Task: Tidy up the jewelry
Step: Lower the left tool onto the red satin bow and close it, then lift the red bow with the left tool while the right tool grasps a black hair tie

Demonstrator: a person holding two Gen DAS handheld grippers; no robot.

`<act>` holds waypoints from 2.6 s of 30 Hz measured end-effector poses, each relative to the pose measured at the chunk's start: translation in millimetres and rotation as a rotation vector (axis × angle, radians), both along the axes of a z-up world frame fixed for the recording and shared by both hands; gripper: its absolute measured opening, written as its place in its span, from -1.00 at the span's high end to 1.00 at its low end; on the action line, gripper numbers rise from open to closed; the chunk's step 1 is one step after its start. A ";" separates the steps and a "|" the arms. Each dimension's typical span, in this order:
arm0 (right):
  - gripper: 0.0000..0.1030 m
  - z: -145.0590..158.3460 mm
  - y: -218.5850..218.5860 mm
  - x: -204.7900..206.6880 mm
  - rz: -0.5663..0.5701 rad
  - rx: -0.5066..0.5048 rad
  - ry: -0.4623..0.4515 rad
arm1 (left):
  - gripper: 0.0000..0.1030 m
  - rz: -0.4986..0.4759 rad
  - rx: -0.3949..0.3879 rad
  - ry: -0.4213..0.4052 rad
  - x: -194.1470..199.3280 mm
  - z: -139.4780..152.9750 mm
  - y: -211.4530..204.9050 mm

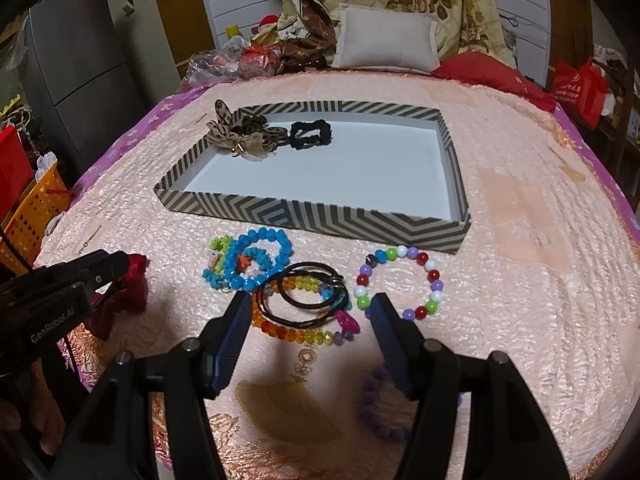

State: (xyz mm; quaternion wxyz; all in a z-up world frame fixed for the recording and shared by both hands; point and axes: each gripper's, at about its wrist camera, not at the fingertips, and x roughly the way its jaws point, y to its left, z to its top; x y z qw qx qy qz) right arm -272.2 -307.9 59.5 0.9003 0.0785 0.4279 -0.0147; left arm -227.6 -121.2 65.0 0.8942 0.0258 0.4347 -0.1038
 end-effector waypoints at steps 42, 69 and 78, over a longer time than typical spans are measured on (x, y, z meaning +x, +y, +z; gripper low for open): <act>-0.35 -12.3 -15.4 -7.9 -0.004 0.015 0.036 | 0.53 -0.010 -0.191 0.158 -5.1 -19.6 87.2; 0.88 -34.9 19.8 40.4 0.254 -0.066 0.114 | 0.53 0.001 -0.113 0.161 10.9 -41.0 61.7; 0.93 -5.0 4.3 21.2 0.225 0.049 0.017 | 0.74 -0.007 -0.124 0.146 10.1 -40.4 62.8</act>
